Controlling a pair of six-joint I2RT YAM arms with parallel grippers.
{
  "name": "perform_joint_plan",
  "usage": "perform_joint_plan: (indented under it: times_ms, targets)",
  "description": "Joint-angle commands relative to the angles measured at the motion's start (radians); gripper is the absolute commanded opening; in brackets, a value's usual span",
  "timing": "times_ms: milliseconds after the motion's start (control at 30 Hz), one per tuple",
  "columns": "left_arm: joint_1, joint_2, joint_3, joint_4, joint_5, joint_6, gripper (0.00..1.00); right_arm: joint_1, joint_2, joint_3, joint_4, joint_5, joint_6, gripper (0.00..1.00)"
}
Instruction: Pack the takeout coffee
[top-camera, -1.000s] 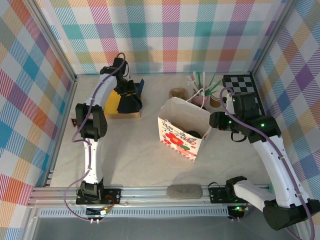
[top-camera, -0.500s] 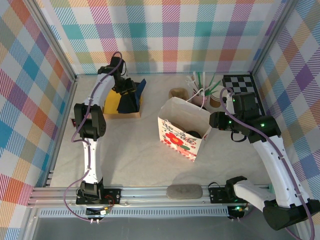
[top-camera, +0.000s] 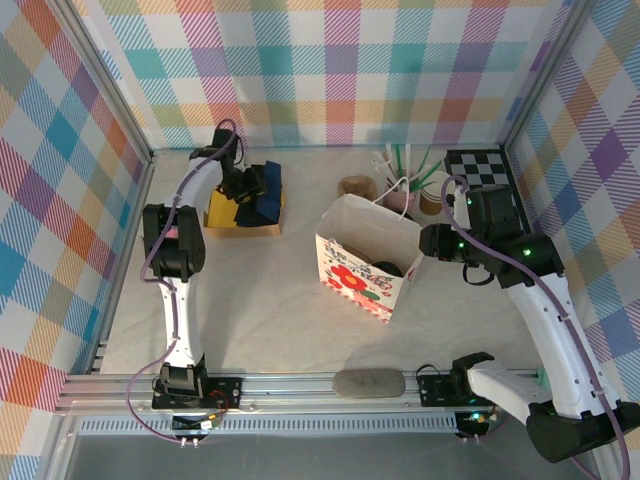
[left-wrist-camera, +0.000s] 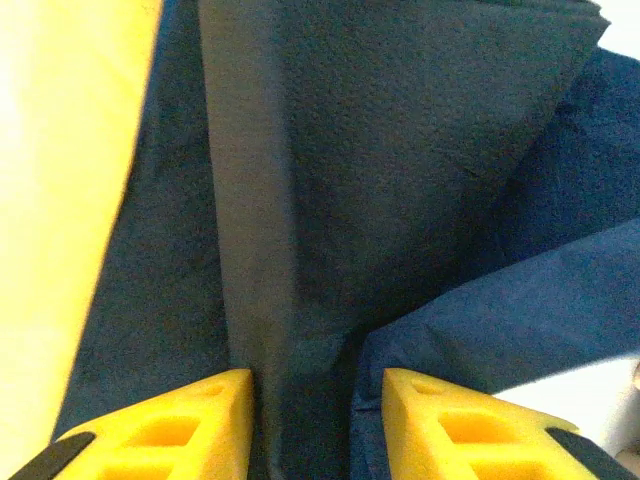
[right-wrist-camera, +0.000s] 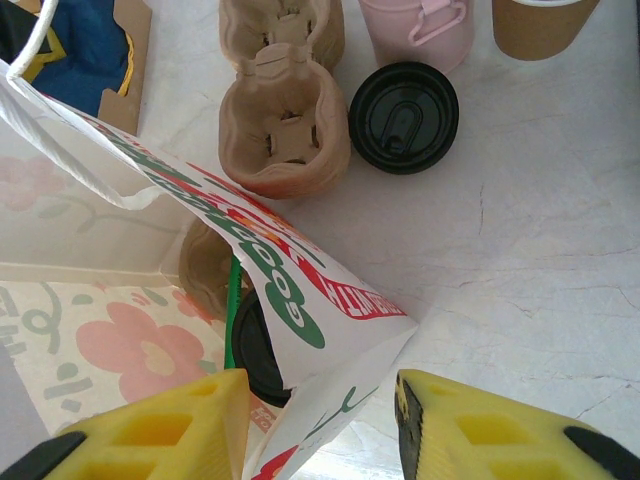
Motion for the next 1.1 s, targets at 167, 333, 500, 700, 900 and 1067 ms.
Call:
perform_joint_plan:
  times_ms: [167,333,500,700,900,1067]
  targets:
    - [0.012,-0.092,-0.042,0.071,0.047,-0.015,0.15,-0.004,-0.016,0.009,0.004,-0.008,0.01,0.43]
    - [0.014,-0.123,-0.083,0.125,0.076,-0.029,0.06,-0.003,-0.016,0.011,0.004,-0.008,0.011,0.43]
    - [0.014,-0.125,-0.09,0.137,0.096,-0.032,0.04,-0.004,-0.016,0.008,0.007,-0.009,0.013,0.43]
    - [0.008,-0.115,-0.081,0.121,0.125,-0.022,0.16,-0.005,-0.016,0.002,0.009,-0.009,0.012,0.43]
    - [-0.018,-0.09,-0.043,0.066,0.081,0.013,0.34,-0.004,-0.016,-0.001,0.013,-0.009,0.01,0.43]
    - [-0.029,-0.078,-0.034,0.055,0.063,0.017,0.32,-0.003,-0.019,0.0,0.011,-0.007,0.008,0.43]
